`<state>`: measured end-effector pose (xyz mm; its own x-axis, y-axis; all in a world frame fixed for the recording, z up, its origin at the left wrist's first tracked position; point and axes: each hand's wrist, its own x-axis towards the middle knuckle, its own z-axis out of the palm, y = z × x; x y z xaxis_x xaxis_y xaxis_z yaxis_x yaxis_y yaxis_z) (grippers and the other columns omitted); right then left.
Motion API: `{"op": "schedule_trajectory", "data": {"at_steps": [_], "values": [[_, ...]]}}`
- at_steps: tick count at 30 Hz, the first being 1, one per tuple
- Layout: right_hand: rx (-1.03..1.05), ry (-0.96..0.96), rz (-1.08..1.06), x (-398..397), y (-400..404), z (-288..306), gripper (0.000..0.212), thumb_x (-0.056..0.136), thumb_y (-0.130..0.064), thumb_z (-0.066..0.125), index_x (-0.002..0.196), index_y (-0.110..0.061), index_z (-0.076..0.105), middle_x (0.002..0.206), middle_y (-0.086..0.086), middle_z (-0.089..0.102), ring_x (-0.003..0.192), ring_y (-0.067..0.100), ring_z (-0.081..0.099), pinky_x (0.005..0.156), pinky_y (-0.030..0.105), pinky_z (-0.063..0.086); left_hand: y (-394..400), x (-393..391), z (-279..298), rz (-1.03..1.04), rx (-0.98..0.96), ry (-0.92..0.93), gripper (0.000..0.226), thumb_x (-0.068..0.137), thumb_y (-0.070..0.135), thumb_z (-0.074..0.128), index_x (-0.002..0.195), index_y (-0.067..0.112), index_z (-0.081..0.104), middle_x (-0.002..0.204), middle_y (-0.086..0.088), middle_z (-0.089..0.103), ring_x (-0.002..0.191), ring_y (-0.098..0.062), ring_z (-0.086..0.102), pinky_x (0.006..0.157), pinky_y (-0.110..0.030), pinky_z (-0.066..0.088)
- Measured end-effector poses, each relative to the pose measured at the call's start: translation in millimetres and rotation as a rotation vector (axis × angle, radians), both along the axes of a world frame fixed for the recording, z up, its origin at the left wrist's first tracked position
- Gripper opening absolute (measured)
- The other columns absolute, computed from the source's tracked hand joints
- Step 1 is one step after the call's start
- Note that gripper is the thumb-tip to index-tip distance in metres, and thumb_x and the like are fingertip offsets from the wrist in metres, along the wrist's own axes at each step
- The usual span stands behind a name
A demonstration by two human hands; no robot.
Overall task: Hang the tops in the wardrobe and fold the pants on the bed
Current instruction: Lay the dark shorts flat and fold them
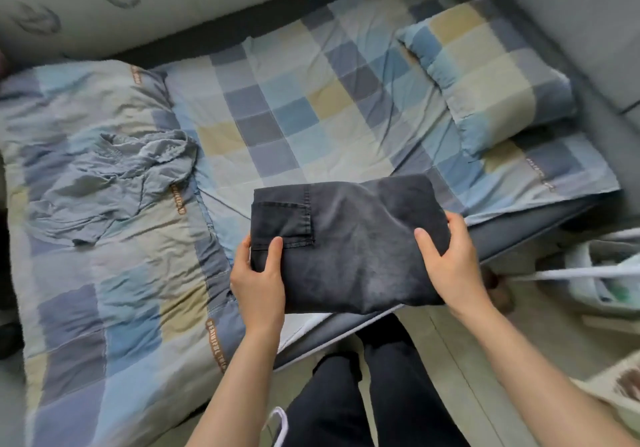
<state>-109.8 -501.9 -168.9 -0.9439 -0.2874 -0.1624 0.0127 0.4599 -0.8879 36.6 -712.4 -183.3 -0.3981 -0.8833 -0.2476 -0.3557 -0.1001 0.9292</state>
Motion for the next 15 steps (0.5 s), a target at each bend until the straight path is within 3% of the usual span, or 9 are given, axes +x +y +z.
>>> {"op": "schedule_trajectory", "data": {"at_steps": [2, 5, 9, 13, 15], "values": [[-0.014, -0.005, -0.094, 22, 15, 4, 0.029, 0.092, -0.023, 0.061, 0.119, -0.021, 0.051, 0.109, -0.019, 0.061, 0.098, -0.009, 0.058, 0.079, 0.007, 0.044, 0, 5, 9, -0.109, -0.021, -0.031, 0.012, 0.090, 0.041, 0.065, 0.102, 0.037, 0.066, 0.094, 0.024, 0.068, 0.088, 0.005, 0.063, 0.068, -0.012, 0.047], [-0.014, 0.000, -0.248, 51, 45, 13, 0.029, 0.090, -0.019, 0.063, 0.116, -0.019, 0.053, 0.102, -0.018, 0.061, 0.091, -0.010, 0.058, 0.077, 0.013, 0.044, 10, 6, 21, -0.260, -0.045, -0.047, 0.019, 0.092, 0.041, 0.063, 0.107, 0.032, 0.067, 0.095, 0.022, 0.069, 0.088, 0.006, 0.062, 0.070, -0.014, 0.047], [-0.067, -0.016, -0.449, 82, 93, 27, 0.026, 0.089, -0.016, 0.064, 0.114, -0.019, 0.054, 0.103, -0.008, 0.066, 0.096, 0.011, 0.062, 0.085, 0.029, 0.047, 45, -1, 34, -0.464, -0.061, -0.038, 0.028, 0.092, 0.042, 0.062, 0.118, 0.031, 0.064, 0.103, 0.019, 0.069, 0.093, 0.006, 0.062, 0.073, -0.015, 0.047], [-0.045, 0.040, -0.664, 114, 156, 42, 0.027, 0.089, -0.021, 0.064, 0.114, -0.022, 0.054, 0.102, -0.011, 0.065, 0.093, 0.006, 0.060, 0.080, 0.024, 0.044, 100, -21, 42, -0.690, -0.059, -0.008, 0.032, 0.091, 0.043, 0.063, 0.121, 0.033, 0.063, 0.106, 0.025, 0.068, 0.098, 0.007, 0.062, 0.081, -0.016, 0.049], [-0.026, 0.043, -0.741, 133, 187, 46, 0.027, 0.090, -0.022, 0.063, 0.115, -0.017, 0.055, 0.102, -0.007, 0.065, 0.092, 0.009, 0.060, 0.080, 0.026, 0.044, 131, -28, 45, -0.773, -0.061, 0.015, 0.032, 0.090, 0.043, 0.064, 0.121, 0.033, 0.063, 0.106, 0.029, 0.067, 0.098, 0.008, 0.062, 0.080, -0.010, 0.048]]}}
